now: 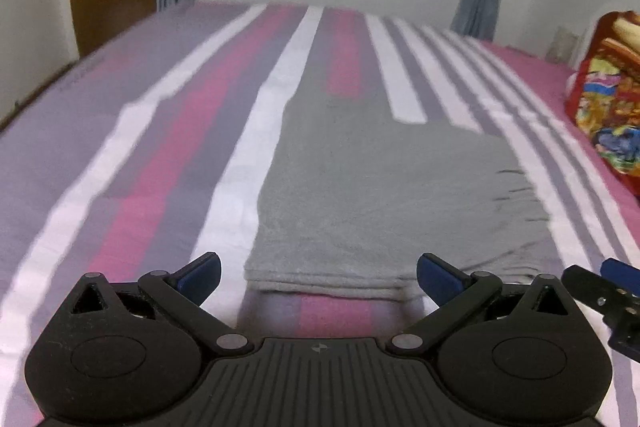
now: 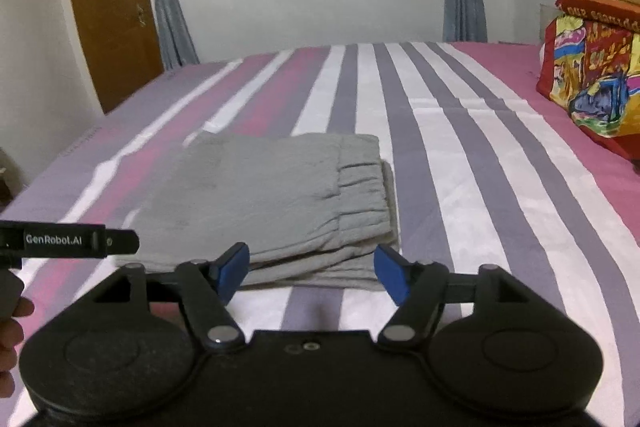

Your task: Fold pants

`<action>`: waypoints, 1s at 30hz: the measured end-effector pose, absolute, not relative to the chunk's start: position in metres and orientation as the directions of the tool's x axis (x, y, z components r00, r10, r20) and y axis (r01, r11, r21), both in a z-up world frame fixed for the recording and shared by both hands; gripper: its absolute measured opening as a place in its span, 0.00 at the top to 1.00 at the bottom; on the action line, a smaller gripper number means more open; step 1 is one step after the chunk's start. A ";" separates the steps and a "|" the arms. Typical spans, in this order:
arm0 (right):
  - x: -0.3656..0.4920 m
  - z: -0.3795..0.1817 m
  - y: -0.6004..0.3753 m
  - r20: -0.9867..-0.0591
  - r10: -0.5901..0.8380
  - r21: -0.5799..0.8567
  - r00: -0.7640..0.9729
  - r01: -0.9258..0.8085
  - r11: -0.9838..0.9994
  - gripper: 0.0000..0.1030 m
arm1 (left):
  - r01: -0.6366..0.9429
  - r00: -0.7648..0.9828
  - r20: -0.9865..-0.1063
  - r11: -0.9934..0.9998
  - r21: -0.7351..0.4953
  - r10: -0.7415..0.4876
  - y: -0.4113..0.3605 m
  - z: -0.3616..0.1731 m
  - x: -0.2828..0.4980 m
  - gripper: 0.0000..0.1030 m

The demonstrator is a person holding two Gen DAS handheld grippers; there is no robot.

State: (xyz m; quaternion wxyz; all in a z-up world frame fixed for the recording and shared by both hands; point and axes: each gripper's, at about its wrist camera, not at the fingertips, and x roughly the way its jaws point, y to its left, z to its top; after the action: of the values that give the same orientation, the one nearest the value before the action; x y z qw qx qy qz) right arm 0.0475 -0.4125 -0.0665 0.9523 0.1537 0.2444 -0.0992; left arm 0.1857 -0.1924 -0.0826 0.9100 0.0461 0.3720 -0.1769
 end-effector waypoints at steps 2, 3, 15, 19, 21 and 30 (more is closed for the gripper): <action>0.033 -0.058 -0.407 -0.472 -0.105 0.250 0.875 0.247 0.936 0.29 | 0.359 0.679 -0.677 0.933 -0.032 -0.284 -0.185 -0.068 0.168 0.00; 0.027 -0.054 -0.403 -0.461 -0.100 0.251 0.882 0.238 0.938 0.28 | 0.353 0.685 -0.673 0.935 -0.029 -0.279 -0.181 -0.062 0.159 0.00; -0.068 -0.015 -0.367 -0.349 -0.068 0.290 0.935 0.176 0.941 0.23 | 0.370 0.762 -0.586 0.928 0.042 -0.278 -0.139 -0.001 0.055 0.00; -0.088 -0.009 -0.363 -0.327 -0.076 0.308 0.942 0.183 0.934 0.17 | 0.373 0.769 -0.566 0.928 0.020 -0.297 -0.130 0.015 0.033 0.00; -0.098 -0.006 -0.362 -0.315 -0.085 0.323 0.945 0.191 0.927 0.10 | 0.381 0.771 -0.556 0.925 0.012 -0.311 -0.127 0.020 0.022 0.00; -0.124 0.003 -0.359 -0.282 -0.123 0.322 0.952 0.215 0.922 0.04 | 0.405 0.779 -0.534 0.914 0.029 -0.328 -0.125 0.034 -0.005 0.00</action>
State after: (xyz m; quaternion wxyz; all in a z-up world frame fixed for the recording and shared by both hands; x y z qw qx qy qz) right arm -0.1240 -0.3587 0.0031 0.9718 0.1773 0.1292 -0.0868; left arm -0.0048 -0.1254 0.0340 0.9405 0.0711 0.2692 -0.1950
